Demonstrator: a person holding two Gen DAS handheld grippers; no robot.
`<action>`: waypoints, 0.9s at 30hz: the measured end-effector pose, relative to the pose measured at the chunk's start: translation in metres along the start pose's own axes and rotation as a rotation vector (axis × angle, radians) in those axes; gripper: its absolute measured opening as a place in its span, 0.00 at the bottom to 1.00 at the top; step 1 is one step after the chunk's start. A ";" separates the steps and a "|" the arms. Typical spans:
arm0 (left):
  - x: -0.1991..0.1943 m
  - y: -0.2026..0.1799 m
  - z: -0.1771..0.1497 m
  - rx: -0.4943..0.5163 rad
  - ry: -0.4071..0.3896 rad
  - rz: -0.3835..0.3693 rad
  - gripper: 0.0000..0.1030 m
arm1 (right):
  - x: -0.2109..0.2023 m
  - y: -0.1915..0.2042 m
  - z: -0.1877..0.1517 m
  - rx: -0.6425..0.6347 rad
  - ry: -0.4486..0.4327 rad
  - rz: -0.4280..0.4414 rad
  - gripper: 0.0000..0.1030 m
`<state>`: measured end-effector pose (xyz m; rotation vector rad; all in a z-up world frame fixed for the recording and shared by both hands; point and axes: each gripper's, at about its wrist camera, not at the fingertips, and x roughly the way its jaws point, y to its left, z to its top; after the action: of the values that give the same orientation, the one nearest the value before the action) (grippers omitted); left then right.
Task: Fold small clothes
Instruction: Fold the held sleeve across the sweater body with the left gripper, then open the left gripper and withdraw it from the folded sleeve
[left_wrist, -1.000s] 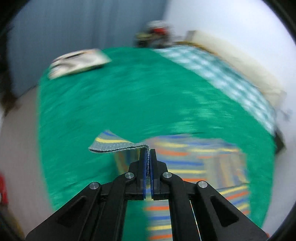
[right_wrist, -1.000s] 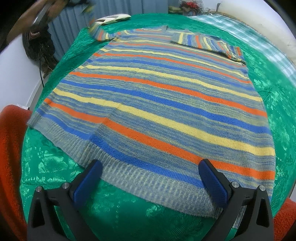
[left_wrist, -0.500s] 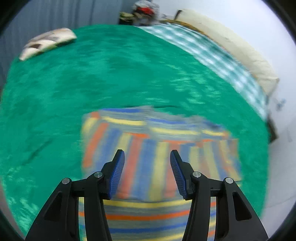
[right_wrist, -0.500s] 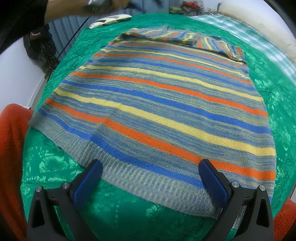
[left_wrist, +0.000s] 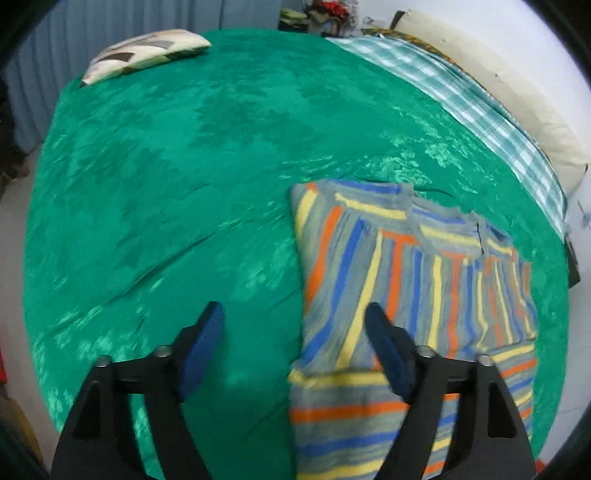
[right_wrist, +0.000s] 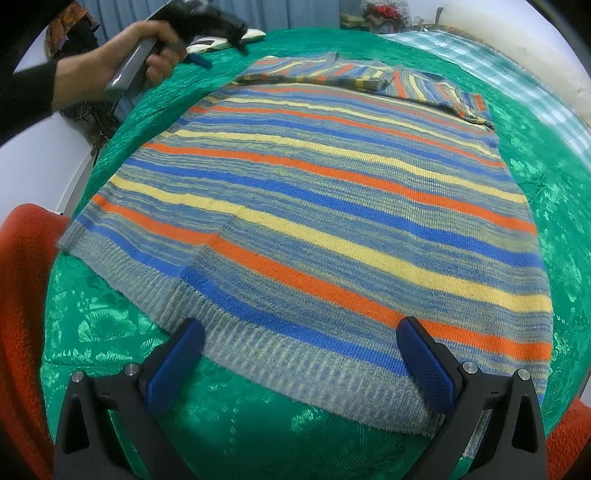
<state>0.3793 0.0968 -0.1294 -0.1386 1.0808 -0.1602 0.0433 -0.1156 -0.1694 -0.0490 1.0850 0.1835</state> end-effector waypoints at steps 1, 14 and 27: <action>0.009 -0.002 0.003 -0.001 0.023 0.009 0.83 | 0.000 0.000 0.000 -0.001 0.000 -0.001 1.00; -0.011 -0.009 -0.020 0.022 -0.102 0.249 0.74 | 0.000 0.000 0.001 -0.002 0.000 0.004 1.00; -0.097 -0.094 -0.219 0.417 0.014 0.019 0.96 | -0.071 -0.049 0.019 0.215 -0.120 -0.008 0.95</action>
<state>0.1346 0.0166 -0.1292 0.2472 1.0406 -0.3653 0.0363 -0.1705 -0.1007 0.1494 0.9790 0.0612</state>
